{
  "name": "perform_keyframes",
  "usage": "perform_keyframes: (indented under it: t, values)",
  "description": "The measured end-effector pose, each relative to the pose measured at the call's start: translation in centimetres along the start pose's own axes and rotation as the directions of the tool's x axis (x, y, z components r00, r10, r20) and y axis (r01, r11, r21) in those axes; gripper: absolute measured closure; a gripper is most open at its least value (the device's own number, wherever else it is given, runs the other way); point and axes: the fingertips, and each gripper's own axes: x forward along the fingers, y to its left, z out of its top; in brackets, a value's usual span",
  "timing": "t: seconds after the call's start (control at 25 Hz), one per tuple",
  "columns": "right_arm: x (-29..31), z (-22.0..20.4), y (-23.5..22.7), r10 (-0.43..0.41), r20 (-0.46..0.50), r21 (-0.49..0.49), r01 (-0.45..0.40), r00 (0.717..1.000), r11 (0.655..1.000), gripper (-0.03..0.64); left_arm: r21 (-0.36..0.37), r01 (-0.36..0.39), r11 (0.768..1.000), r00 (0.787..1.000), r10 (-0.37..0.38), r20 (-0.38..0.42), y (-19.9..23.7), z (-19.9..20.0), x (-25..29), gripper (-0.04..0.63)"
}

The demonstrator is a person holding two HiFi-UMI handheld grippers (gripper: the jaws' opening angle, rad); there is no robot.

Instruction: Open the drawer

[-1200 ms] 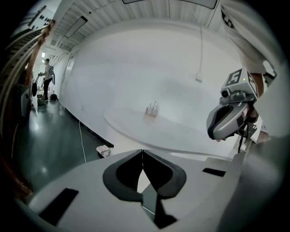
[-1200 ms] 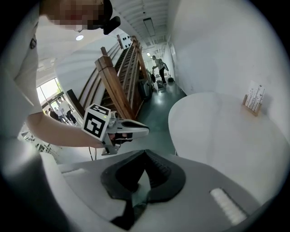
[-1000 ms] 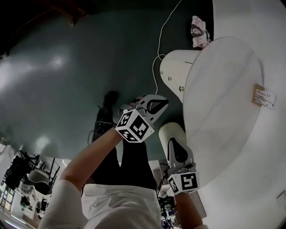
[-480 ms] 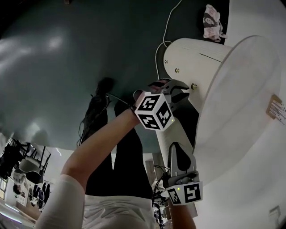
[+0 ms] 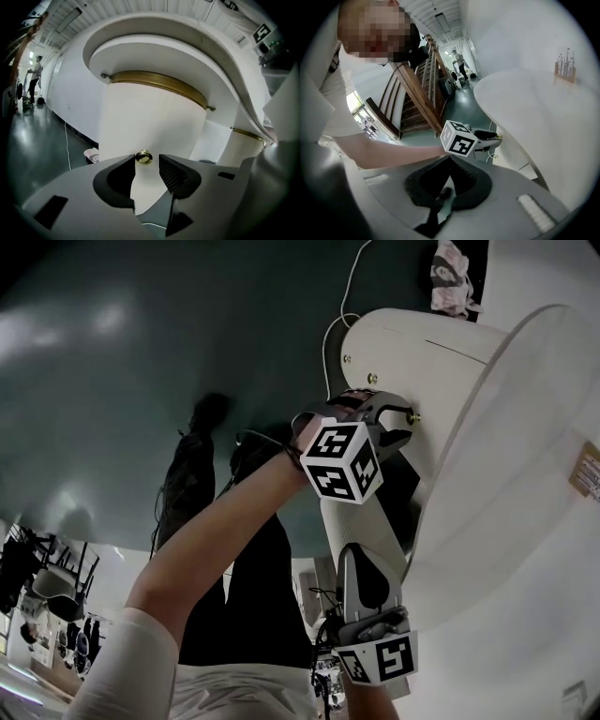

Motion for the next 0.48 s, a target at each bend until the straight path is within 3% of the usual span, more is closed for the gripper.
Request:
perform_keyframes:
  t: [0.16,0.32,0.48]
  values:
    - [0.1,-0.6,-0.3,-0.006,0.009,0.015,0.006,1.0,1.0,0.606,0.002,-0.019,1.0,1.0,0.019,0.008,0.6,0.3,0.3,0.436]
    - [0.2,-1.1,-1.0,-0.012,0.016,0.019,0.012,1.0,1.0,0.606,0.065,0.004,0.998,1.0,-0.004,-0.006,0.4,0.4,0.9,0.486]
    - [0.2,-1.2,-1.6,-0.035,0.022,0.038,0.034,0.999,0.999,0.606,0.065,0.029,0.997,1.0,-0.029,-0.01,0.2,0.4,1.0,0.488]
